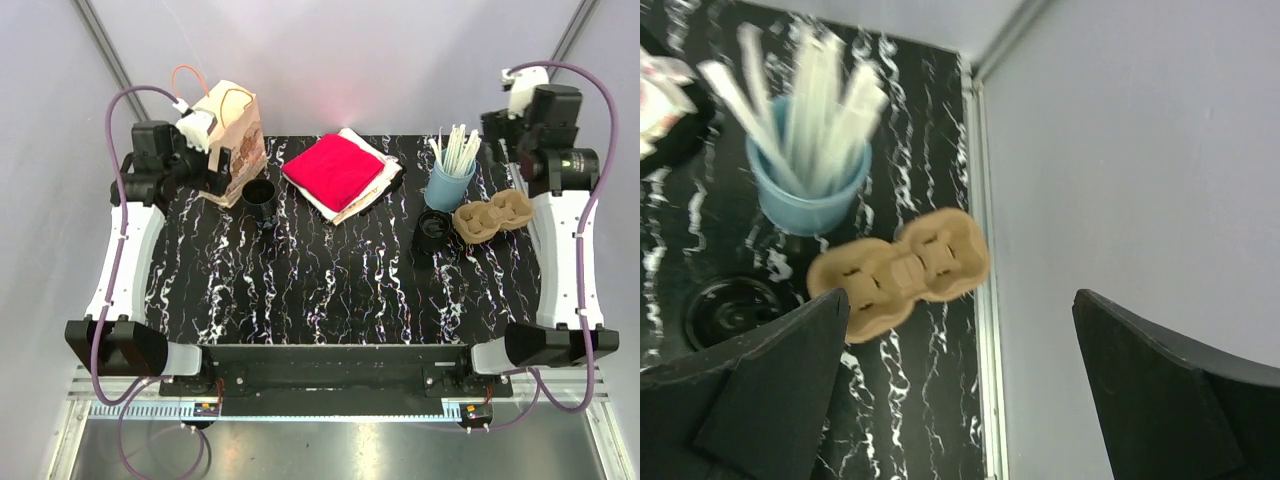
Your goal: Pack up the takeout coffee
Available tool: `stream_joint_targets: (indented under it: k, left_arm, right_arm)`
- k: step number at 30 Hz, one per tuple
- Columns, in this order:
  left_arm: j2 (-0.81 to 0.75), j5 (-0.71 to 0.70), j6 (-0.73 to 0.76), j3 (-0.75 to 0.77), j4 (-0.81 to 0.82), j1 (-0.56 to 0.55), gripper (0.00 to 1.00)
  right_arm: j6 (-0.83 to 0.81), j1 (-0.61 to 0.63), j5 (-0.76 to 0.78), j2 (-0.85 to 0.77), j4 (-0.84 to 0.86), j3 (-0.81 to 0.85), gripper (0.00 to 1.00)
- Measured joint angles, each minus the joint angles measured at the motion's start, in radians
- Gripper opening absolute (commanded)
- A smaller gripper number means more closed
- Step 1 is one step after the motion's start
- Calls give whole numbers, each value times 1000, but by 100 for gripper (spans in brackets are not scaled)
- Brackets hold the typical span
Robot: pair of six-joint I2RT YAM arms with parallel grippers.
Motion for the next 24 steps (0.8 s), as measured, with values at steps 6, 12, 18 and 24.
stream_joint_targets:
  k: [6, 12, 18, 24]
  left_arm:
    - [0, 44, 13, -78, 6, 0, 99]
    - [0, 63, 11, -122, 25, 0, 99]
    - [-2, 80, 3, -130, 55, 0, 99]
    - [-10, 81, -1, -167, 65, 0, 99]
  right_arm:
    - [-26, -215, -176, 48, -5, -78, 100]
    - [-85, -356, -416, 109, -13, -183, 100]
    - [-154, -386, -534, 186, 21, -285, 100]
    - [-179, -383, -581, 219, 139, -402, 94]
